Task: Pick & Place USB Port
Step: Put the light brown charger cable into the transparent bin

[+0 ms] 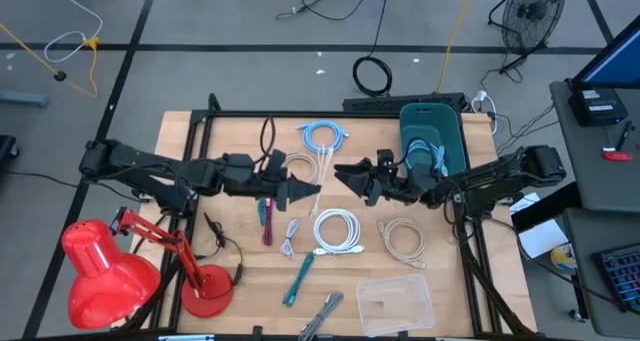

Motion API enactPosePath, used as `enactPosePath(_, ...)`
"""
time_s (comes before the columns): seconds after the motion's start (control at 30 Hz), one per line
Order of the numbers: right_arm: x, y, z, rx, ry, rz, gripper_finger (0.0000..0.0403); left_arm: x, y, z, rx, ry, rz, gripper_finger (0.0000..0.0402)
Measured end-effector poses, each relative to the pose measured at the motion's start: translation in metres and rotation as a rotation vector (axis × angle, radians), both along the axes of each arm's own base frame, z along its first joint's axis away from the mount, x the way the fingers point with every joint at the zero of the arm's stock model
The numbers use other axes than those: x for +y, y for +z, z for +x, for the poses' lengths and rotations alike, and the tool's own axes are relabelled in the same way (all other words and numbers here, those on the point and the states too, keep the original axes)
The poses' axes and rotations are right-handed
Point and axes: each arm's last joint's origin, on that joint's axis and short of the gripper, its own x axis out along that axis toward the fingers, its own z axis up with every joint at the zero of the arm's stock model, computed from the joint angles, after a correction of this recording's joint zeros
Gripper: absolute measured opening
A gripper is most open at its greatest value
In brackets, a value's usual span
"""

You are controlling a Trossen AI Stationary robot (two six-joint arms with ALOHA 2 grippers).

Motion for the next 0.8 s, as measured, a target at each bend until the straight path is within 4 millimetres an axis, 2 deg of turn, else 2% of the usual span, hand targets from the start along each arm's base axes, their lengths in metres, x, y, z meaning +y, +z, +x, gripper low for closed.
enactPosePath(0.27,0.000,0.000,0.000,0.000,0.002,0.000,0.0219,0.009,-0.003,0.005,-0.008,0.026,-0.009,0.0003)
enactPosePath(0.6,0.003,0.000,0.000,0.000,0.013,0.001,0.0218,0.007,-0.018,0.026,-0.031,-0.016,-0.056,0.0003)
enactPosePath(0.8,0.004,0.000,0.000,0.000,0.037,-0.008,0.0213,0.010,-0.018,0.027,-0.047,-0.014,-0.065,0.0002)
